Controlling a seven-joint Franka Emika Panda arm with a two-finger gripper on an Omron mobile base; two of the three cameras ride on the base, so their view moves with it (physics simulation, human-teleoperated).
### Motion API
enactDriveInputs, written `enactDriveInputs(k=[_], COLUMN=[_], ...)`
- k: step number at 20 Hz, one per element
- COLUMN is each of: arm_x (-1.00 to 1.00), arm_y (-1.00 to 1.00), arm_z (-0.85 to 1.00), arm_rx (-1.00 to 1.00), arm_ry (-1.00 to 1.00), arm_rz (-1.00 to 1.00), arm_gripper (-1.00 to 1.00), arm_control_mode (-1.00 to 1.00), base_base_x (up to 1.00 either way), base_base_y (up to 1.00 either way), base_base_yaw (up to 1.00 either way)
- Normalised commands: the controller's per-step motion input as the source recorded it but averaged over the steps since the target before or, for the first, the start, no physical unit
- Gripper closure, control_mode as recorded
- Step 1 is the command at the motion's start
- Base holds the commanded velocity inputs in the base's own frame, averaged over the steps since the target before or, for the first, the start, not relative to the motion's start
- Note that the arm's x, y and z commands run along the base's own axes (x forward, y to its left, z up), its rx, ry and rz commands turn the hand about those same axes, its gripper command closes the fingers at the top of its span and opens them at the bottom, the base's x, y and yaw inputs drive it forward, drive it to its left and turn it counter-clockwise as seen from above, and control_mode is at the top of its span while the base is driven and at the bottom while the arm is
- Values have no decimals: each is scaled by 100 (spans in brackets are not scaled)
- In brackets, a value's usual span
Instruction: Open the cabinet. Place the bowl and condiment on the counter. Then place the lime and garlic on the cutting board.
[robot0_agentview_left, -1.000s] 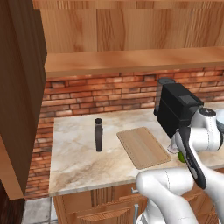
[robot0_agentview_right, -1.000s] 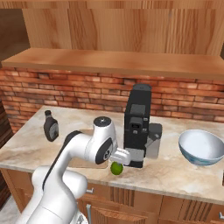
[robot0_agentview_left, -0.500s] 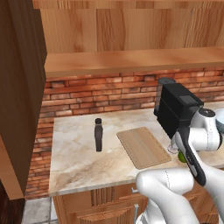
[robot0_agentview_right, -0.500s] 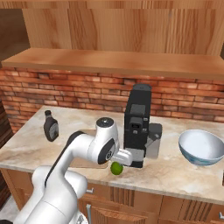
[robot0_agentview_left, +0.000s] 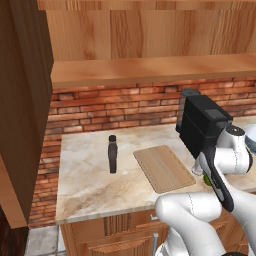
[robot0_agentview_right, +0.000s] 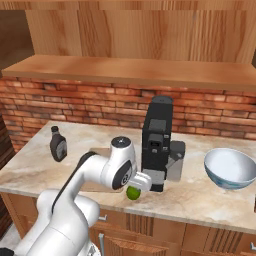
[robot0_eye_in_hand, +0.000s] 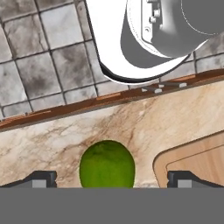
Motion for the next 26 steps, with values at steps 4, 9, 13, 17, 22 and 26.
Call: enactDriveInputs(k=[4,9,13,17,22,26], arm_x=[0,1,7,10,7,3], arm_y=[0,0,0,-1,-5,-8], arm_z=[-15,-14,-15,-16,-15,-14], arm_rx=[0,0,0,0,0,0], arm_ry=[0,0,0,0,0,0], arm_rz=[0,0,0,0,1,1], arm_gripper=[-100,-100,-100,-100,-100,-100], arm_control_mode=[-100,-100,-100,-100,-100,-100], base_base_x=[0,0,0,0,0,0], base_base_y=[0,0,0,0,0,0], base_base_yaw=[0,0,0,0,0,0])
